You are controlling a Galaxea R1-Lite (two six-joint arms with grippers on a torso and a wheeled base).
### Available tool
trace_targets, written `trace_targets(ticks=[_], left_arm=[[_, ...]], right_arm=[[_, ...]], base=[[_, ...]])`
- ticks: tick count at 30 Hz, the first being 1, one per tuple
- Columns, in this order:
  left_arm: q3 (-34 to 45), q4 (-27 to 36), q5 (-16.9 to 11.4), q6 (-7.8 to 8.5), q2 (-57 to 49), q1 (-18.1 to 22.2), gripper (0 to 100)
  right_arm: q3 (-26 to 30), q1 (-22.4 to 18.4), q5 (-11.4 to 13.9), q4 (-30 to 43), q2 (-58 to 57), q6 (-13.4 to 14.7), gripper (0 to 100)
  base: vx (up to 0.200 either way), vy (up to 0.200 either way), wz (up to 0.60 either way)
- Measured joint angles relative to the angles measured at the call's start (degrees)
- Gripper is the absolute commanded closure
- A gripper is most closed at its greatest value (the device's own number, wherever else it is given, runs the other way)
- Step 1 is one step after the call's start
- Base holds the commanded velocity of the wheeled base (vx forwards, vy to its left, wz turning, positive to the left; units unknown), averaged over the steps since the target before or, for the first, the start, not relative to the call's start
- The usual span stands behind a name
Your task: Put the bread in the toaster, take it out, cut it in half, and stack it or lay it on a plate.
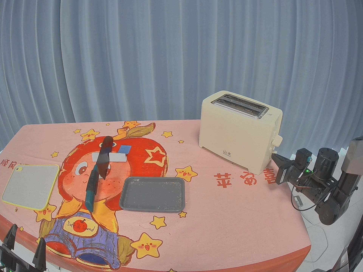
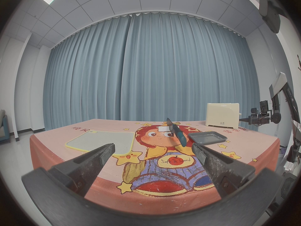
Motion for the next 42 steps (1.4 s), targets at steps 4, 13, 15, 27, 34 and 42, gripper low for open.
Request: trace_targets(ticks=[4, 13, 15, 27, 34, 42], left_arm=[[0.00, 0.00, 0.01, 0.00, 0.00, 0.00, 0], [0.00, 0.00, 0.01, 0.00, 0.00, 0.00, 0], [0.00, 0.00, 0.00, 0.00, 0.00, 0.00, 0], [0.00, 0.00, 0.01, 0.00, 0.00, 0.00, 0], [0.00, 0.00, 0.00, 0.00, 0.00, 0.00, 0], [0.00, 0.00, 0.00, 0.00, 0.00, 0.00, 0]], right_arm=[[0.00, -0.02, 0.00, 0.02, 0.30, -0.02, 100], [0.24, -0.02, -0.05, 0.11, 0.68, -0.11, 100], [0.35, -0.02, -0.07, 0.13, 0.68, -0.11, 100], [0.99, 0.20, -0.22, 0.13, 0.79, -0.20, 100], [1.10, 0.24, -0.20, 0.11, 0.88, -0.20, 100], [1.41, 0.28, -0.20, 0.09, 0.88, -0.24, 100]], base=[[0.000, 0.000, 0.00], [0.000, 0.000, 0.00], [0.000, 0.000, 0.00], [0.000, 0.000, 0.00], [0.000, 0.000, 0.00], [0.000, 0.000, 0.00]])
